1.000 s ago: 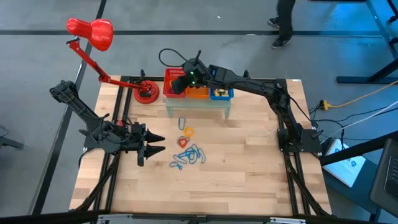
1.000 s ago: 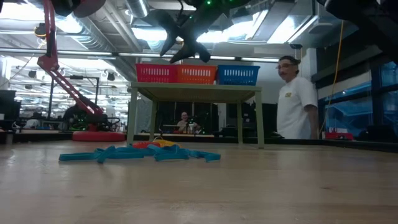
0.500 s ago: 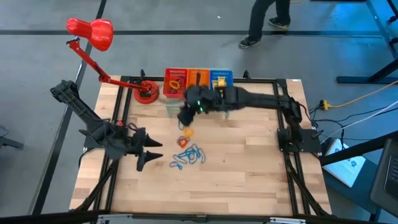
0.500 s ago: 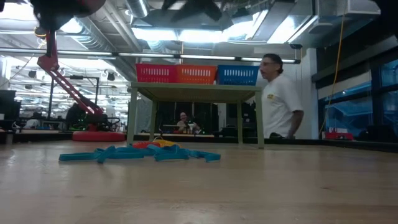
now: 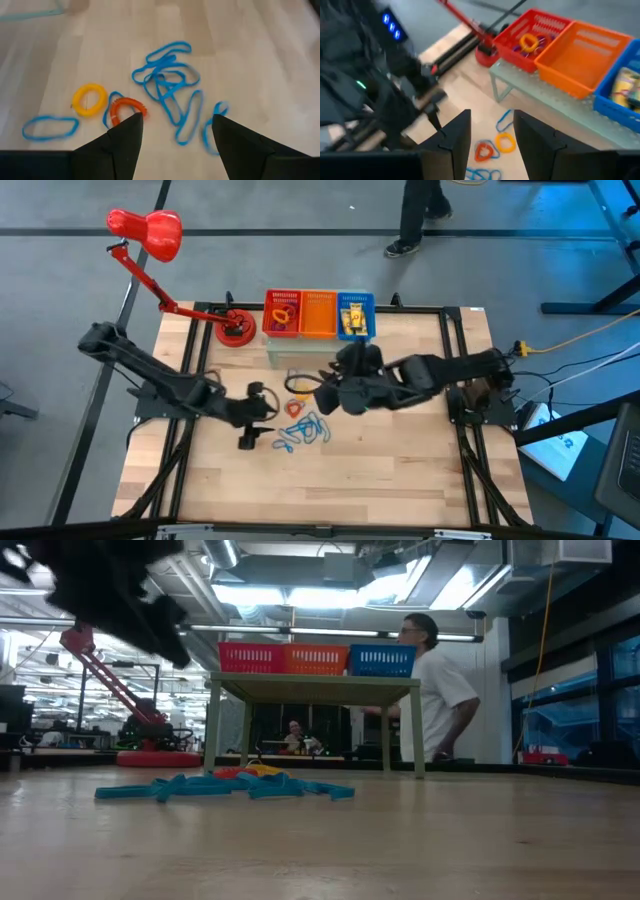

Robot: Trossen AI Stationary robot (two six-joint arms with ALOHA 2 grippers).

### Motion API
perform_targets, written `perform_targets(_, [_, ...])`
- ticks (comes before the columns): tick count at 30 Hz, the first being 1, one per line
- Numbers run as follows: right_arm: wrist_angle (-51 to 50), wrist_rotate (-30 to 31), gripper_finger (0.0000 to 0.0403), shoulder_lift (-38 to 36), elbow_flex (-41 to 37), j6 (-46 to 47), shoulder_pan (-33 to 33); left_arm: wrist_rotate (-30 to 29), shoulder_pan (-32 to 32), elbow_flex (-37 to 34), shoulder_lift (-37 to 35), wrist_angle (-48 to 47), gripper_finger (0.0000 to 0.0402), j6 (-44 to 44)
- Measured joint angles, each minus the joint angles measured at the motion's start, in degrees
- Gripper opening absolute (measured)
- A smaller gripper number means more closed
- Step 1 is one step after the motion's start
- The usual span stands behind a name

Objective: Pick & Place Office Desk Supplies
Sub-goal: Put the orange spring keychain into the red bin on the shelf

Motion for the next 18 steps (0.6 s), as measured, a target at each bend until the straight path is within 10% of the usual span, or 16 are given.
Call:
perform_targets(11, [-1.4, 11.2, 0.0138, -3.7, 0.0, 8.9, 7.1, 10.9, 9.0, 0.1, 16.6, 9.2, 0.0235, 14.4])
perform_targets(18, [-1.5, 12.3, 0.0132, -4.0, 0.0, 10.3, 8.8, 6.5, 10.8, 5.2, 24.8, 10.6, 0.0229, 16.5])
